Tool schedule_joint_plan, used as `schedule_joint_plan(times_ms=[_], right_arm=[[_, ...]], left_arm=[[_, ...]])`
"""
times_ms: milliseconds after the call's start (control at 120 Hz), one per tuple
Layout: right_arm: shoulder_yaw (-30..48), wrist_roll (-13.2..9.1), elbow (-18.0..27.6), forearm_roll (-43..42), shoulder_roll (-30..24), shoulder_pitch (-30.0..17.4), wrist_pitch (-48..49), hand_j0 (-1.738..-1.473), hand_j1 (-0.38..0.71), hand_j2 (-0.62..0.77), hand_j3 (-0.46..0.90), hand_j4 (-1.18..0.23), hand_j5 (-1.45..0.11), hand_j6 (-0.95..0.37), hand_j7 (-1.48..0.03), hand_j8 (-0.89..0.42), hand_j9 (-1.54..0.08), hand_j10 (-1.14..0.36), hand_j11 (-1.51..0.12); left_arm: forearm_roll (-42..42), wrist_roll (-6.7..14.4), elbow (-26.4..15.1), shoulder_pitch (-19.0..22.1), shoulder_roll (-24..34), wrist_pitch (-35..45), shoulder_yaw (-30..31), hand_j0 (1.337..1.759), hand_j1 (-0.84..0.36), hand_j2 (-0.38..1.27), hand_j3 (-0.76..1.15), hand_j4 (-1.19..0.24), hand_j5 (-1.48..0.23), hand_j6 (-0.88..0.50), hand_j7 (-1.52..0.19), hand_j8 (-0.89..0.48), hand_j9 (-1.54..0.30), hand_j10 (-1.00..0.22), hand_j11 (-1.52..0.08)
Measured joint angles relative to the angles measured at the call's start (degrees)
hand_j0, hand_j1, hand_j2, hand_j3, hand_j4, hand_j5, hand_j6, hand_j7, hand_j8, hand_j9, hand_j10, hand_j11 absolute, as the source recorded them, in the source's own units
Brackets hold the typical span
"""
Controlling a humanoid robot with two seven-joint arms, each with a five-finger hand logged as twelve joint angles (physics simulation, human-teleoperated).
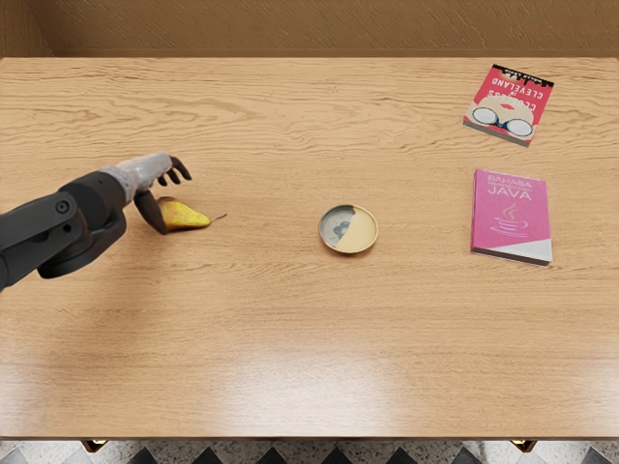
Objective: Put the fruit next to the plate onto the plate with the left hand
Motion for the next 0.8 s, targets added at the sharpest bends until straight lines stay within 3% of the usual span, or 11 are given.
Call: schedule_joint_plan(times_ms=[800], right_arm=[[0.0, 0.0, 0.0, 0.0, 0.0, 0.0, -0.01, -1.658, -0.33, 0.0, 0.0, -0.02, -0.02, -0.01, -0.02, -0.01, -0.02, -0.01, -0.02]], left_arm=[[-0.01, 0.0, 0.99, 0.5, -0.31, 8.61, 4.91, 1.658, -0.09, 0.08, 0.0, -0.37, -0.48, -0.37, -0.48, -0.37, -0.48, -0.37, -0.48]])
